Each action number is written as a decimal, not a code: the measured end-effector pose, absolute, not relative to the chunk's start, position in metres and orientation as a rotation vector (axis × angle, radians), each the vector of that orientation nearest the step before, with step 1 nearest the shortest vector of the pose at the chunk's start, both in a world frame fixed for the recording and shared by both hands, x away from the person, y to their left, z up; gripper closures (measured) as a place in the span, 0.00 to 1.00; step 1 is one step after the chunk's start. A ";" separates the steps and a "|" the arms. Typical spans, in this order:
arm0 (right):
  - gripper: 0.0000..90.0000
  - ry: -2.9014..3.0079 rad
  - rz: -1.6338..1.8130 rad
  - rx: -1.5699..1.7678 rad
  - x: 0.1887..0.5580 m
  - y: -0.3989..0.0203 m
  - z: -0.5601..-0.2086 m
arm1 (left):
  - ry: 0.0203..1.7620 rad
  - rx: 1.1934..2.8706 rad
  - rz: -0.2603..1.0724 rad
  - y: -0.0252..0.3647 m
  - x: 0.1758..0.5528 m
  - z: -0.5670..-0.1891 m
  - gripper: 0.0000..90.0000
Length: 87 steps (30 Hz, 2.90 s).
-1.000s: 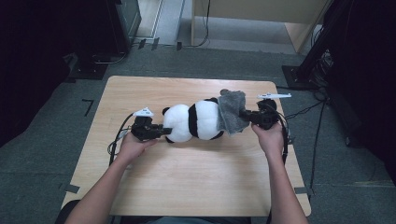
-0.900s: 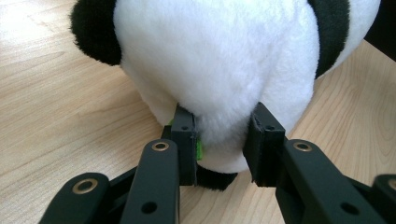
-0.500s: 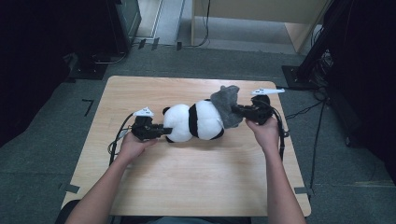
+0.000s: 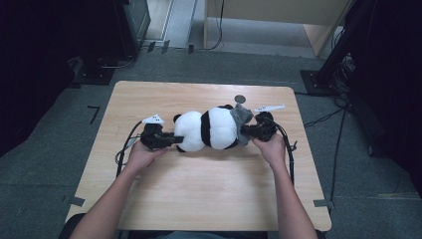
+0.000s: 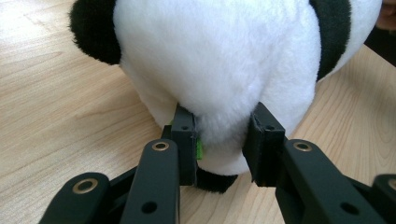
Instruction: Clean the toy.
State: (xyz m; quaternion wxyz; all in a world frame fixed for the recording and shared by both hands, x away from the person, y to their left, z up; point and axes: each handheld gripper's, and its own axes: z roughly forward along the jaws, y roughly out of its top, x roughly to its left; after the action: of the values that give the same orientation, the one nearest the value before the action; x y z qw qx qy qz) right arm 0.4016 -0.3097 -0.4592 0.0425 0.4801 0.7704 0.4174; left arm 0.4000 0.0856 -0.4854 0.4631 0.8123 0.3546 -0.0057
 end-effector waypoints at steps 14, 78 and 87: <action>0.94 2.398 1.154 1.500 0.397 -0.315 -0.471 | 0.873 1.994 -0.015 0.086 0.401 -0.486 0.77; 0.94 2.401 1.052 1.477 0.401 -0.309 -0.486 | 0.874 1.989 -0.016 0.085 0.409 -0.486 0.77; 0.94 2.233 1.192 1.455 0.386 -0.341 -0.447 | 0.871 1.984 -0.013 0.085 0.408 -0.485 0.77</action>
State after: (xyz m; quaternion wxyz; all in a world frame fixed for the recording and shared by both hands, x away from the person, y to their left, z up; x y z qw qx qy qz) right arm 0.3858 -0.3405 -0.4468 0.1105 0.4953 0.7602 0.4057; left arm 0.4081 0.0847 -0.4850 0.4685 0.8090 0.3550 -0.0055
